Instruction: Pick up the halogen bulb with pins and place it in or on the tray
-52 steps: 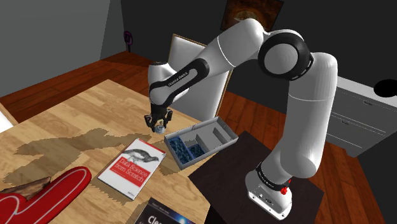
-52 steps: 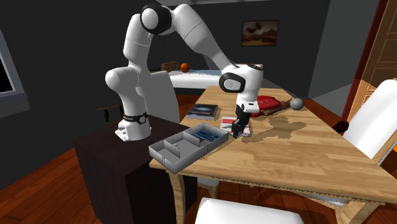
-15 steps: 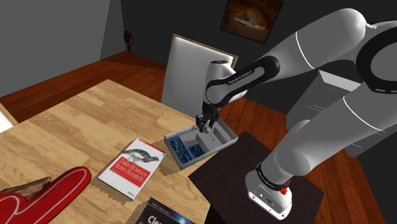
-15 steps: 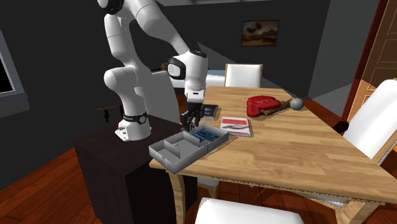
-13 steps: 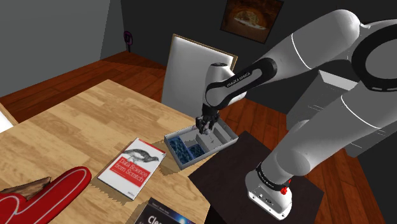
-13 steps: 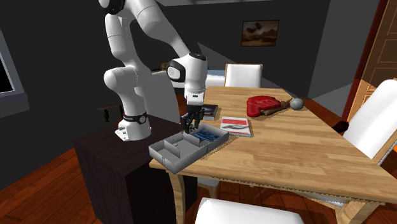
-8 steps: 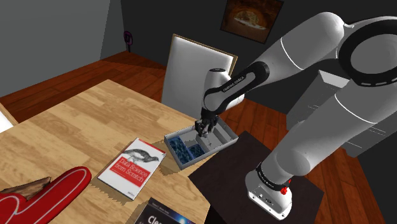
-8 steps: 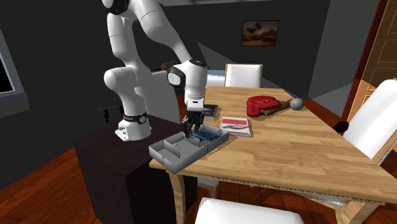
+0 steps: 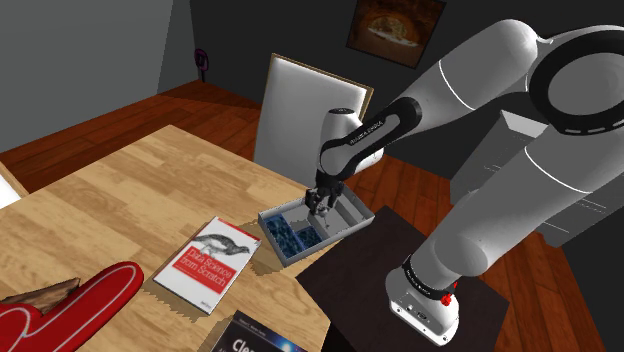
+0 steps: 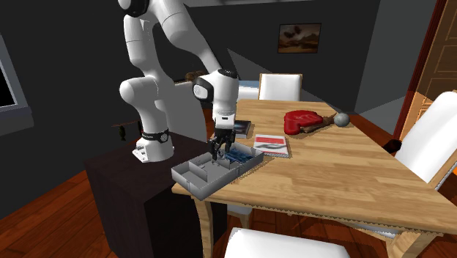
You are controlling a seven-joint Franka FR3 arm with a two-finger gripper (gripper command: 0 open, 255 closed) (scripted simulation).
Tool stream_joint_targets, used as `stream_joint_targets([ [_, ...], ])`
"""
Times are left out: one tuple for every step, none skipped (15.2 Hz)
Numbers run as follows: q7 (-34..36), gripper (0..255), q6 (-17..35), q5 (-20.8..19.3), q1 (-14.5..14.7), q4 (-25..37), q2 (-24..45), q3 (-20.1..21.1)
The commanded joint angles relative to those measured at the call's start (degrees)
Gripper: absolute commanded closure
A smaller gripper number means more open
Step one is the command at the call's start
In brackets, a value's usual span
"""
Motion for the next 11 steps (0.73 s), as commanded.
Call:
stream_joint_targets([
  [0.0, 0, 0.0, 0.0, 0.0, 0.0, 0.0, 0.0],
  [0.0, 0, 0.0, 0.0, 0.0, 0.0, 0.0, 0.0],
  [0.0, 0, 0.0, 0.0, 0.0, 0.0, 0.0, 0.0],
  [0.0, 0, 0.0, 0.0, 0.0, 0.0, 0.0, 0.0],
  [0.0, 0, 0.0, 0.0, 0.0, 0.0, 0.0, 0.0],
  [0.16, 0, -2.5, -0.29, -0.14, 0.56, -1.93, -0.13],
  [0.29, 0, -4.99, -0.57, -0.29, 1.22, -3.75, -0.26],
  [0.41, 0, -7.45, -0.83, -0.43, 1.98, -5.45, -0.39],
  [0.5, 0, -9.36, -1.02, -0.54, 2.64, -6.7, -0.49],
  [0.5, 0, -9.36, -1.02, -0.53, 2.64, -6.7, -0.5],
  [0.5, 0, -9.36, -1.02, -0.53, 2.63, -6.71, -0.5],
])
